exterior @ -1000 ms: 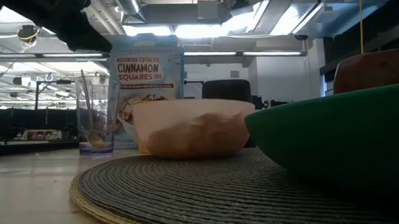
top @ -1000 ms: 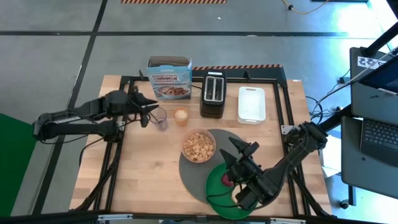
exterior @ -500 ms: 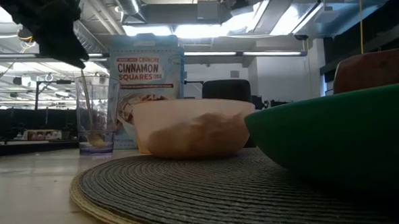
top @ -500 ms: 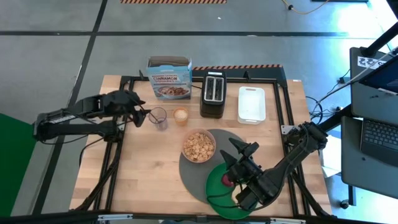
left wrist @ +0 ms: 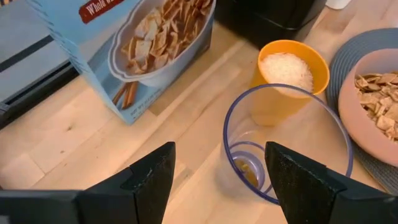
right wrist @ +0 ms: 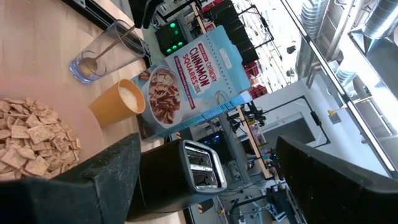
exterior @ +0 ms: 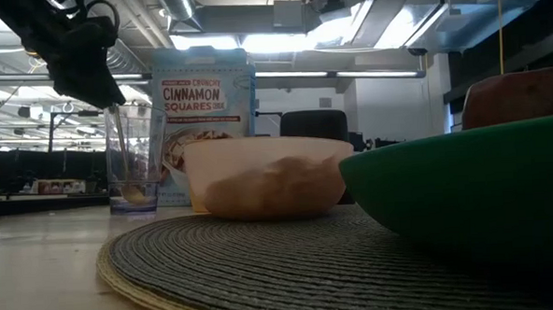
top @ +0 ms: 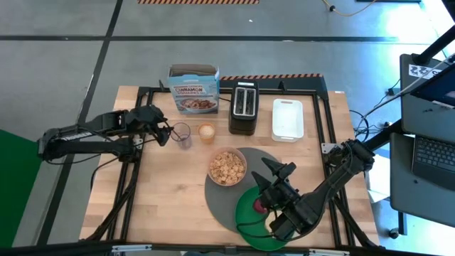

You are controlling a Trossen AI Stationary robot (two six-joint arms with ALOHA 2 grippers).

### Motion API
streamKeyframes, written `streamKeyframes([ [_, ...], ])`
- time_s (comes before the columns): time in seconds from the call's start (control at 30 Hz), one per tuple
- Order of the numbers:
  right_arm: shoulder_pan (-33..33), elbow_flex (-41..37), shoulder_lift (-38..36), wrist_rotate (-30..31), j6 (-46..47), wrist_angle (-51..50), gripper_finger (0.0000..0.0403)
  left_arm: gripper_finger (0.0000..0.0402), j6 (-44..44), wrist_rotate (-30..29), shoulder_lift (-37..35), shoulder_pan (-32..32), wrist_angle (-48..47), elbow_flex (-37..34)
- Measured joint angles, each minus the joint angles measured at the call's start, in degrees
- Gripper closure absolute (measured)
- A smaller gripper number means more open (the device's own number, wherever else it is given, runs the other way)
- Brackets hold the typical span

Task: Arrange a breakfast setting
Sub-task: Put the gold spoon on the gray table mat

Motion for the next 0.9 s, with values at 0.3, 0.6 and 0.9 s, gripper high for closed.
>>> streamKeyframes([
  [0.3, 0.0, 0.0, 0.0, 0.0, 0.0, 0.0, 0.0062, 0.0159, -0.5, 0.5, 0.0, 0.0, 0.7, -1.5],
  [0.6, -0.9, 0.0, 0.0, -0.8, 0.0, 0.0, 0.0062, 0.0159, 0.4, 1.3, 0.8, 0.0, 3.8, -1.5],
  [0.9, -1.2, 0.0, 0.0, -1.5, 0.0, 0.0, 0.0062, 0.0206, 0.2, 3.2, 2.4, 0.0, 4.3, -1.5],
])
